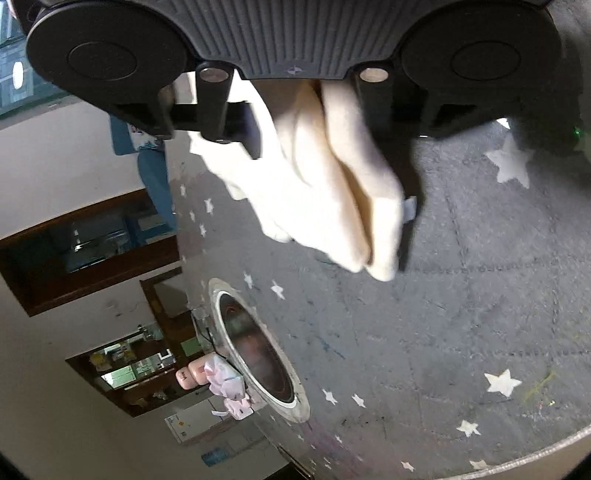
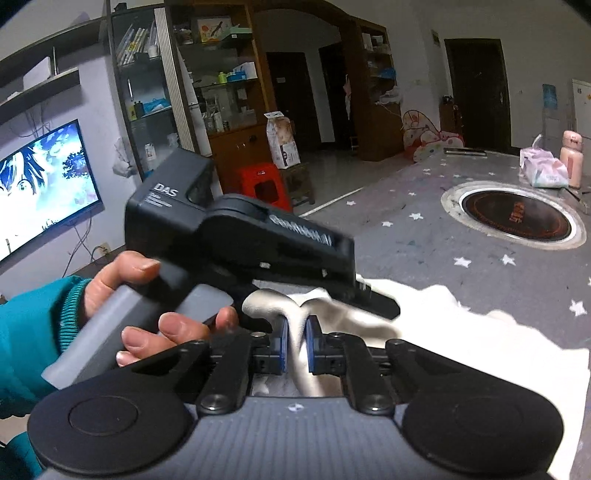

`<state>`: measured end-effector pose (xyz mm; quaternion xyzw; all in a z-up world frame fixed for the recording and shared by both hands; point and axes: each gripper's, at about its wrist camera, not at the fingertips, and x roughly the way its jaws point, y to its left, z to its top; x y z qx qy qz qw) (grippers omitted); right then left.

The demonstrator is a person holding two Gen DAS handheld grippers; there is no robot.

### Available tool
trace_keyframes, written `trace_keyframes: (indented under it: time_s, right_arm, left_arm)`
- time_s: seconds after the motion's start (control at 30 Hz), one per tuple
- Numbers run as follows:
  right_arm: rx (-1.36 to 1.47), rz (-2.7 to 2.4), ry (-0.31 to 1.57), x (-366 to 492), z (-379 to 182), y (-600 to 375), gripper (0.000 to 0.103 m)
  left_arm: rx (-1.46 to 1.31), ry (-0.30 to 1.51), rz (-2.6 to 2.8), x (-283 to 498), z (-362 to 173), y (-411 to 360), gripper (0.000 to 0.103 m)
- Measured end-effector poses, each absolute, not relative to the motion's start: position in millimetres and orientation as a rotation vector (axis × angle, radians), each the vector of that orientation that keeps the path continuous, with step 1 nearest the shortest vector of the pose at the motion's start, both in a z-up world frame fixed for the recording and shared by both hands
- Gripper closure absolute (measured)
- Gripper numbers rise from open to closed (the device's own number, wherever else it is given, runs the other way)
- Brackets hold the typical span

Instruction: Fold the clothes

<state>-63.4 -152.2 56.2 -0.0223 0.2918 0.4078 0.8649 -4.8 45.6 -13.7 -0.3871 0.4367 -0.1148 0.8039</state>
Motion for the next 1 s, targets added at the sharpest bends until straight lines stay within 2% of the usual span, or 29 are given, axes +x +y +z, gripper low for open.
trace_keyframes:
  time_s: [0.07, 0.1, 0.23, 0.3, 0.37, 0.43, 0.6, 0.7, 0.73, 0.8, 0.87, 0.93, 1.0]
  right_arm:
    - [-0.026, 0.846, 0.615, -65.4, 54.5, -159.6, 0.086]
    - [-0.013, 0.835, 0.614, -66.5, 54.2, -165.4, 0.086]
    - [0.024, 0.721, 0.603, -65.4, 55.9, -203.2, 0.064]
    - [0.045, 0.638, 0.605, -60.7, 55.4, -226.1, 0.056]
    - [0.052, 0.554, 0.608, -54.4, 52.8, -246.6, 0.05]
    - [0.057, 0.468, 0.62, -44.2, 46.3, -265.8, 0.05]
    - [0.133, 0.35, 0.666, -18.7, 27.7, -301.2, 0.05]
    - [0.175, 0.35, 0.683, -8.4, 18.5, -307.1, 0.053]
    - [0.185, 0.355, 0.686, -6.2, 15.9, -305.4, 0.057]
    - [0.215, 0.367, 0.703, -2.4, 10.5, -301.7, 0.066]
    - [0.223, 0.375, 0.696, -2.7, 9.7, -298.4, 0.081]
    - [0.225, 0.38, 0.68, -3.8, 11.0, -296.0, 0.091]
    - [0.238, 0.379, 0.657, -5.6, 16.7, -298.5, 0.092]
  left_arm:
    - [-0.828, 0.946, -0.263, -3.1, -17.1, 42.2, 0.073]
    - [-0.827, 0.951, -0.27, -2.4, -18.6, 40.6, 0.073]
    - [-0.784, 0.946, -0.29, -2.5, -16.5, 36.5, 0.069]
    - [-0.763, 0.943, -0.299, -2.5, -15.5, 34.5, 0.058]
    - [-0.742, 0.941, -0.309, -2.6, -14.4, 32.5, 0.052]
    - [-0.72, 0.938, -0.319, -2.6, -13.4, 30.5, 0.051]
    - [-0.667, 0.931, -0.342, -2.7, -10.8, 25.5, 0.053]
    - [-0.623, 0.93, -0.347, -2.7, -9.1, 22.5, 0.063]
    - [-0.602, 0.932, -0.343, -2.6, -8.3, 21.6, 0.065]
    - [-0.558, 0.935, -0.334, -2.5, -6.9, 19.7, 0.078]
    - [-0.512, 0.937, -0.325, -2.4, -6.1, 18.3, 0.083]
    - [-0.479, 0.94, -0.325, -1.8, -3.4, 16.5, 0.084]
    - [-0.45, 0.926, -0.335, -0.3, 2.3, 12.7, 0.084]
